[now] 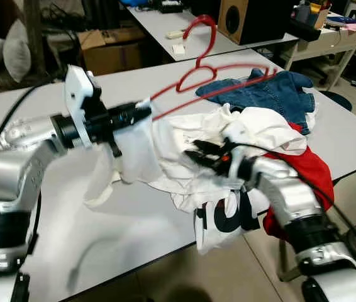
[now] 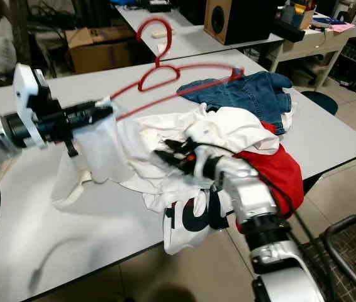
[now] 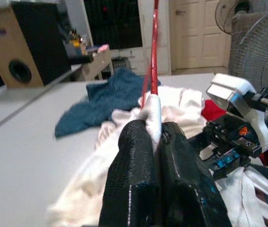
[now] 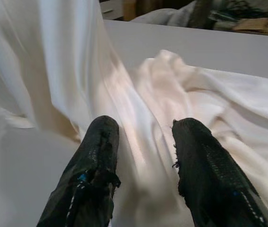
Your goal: Hang hanger
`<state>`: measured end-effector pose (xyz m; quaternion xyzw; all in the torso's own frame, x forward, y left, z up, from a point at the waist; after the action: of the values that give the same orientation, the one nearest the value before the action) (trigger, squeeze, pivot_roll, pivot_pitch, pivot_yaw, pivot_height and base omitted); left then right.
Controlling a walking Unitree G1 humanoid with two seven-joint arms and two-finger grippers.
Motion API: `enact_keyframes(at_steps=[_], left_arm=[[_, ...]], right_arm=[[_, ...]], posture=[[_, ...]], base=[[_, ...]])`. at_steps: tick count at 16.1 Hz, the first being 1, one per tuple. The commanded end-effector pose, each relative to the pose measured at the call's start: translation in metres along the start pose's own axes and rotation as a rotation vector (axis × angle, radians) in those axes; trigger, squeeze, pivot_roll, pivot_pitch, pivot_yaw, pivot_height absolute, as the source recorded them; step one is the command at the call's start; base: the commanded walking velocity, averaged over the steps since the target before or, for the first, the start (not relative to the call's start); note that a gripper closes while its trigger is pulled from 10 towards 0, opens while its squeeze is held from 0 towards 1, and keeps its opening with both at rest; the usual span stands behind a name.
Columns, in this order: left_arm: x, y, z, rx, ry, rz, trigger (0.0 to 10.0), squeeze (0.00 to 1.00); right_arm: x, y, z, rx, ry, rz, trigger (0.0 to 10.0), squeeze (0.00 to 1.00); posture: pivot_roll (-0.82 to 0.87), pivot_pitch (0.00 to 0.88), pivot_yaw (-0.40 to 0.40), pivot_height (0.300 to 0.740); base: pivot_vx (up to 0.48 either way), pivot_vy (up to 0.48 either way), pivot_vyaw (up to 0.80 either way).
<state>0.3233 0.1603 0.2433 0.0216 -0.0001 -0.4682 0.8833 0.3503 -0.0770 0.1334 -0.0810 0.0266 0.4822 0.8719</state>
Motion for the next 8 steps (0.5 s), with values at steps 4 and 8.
enact_keyframes(at_steps=[4,8], left_arm=[[0.008,-0.007,-0.009,0.012,0.022,0.026,0.0,0.0],[0.007,-0.007,-0.02,0.001,0.033,0.06,0.0,0.0]], right_arm=[[0.012,-0.001,0.012,-0.037,-0.044,-0.008,10.0,1.0],[0.003,0.006,0.017,-0.105,-0.062,0.022,10.0,1.0]], posture=[[0.1,0.089,-0.005,0.74],[0.09,0.1,0.006,0.74]], base=[[0.0,0.0,0.0],[0.0,0.0,0.0]])
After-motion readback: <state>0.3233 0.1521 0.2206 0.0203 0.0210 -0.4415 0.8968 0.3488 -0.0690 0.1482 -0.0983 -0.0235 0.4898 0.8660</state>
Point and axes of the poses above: a point about 5 cm out from each wrist's last joint towards the gripper, its own x axis pointing out of the wrist towards the gripper, its own z axis along the axis of the wrist's last joint, y = z × x, the point moved 3 cm from there along x, pointing out of the wrist towards the gripper, and after that the axes turned 9 degrees about -x, right-handed, at the moved point
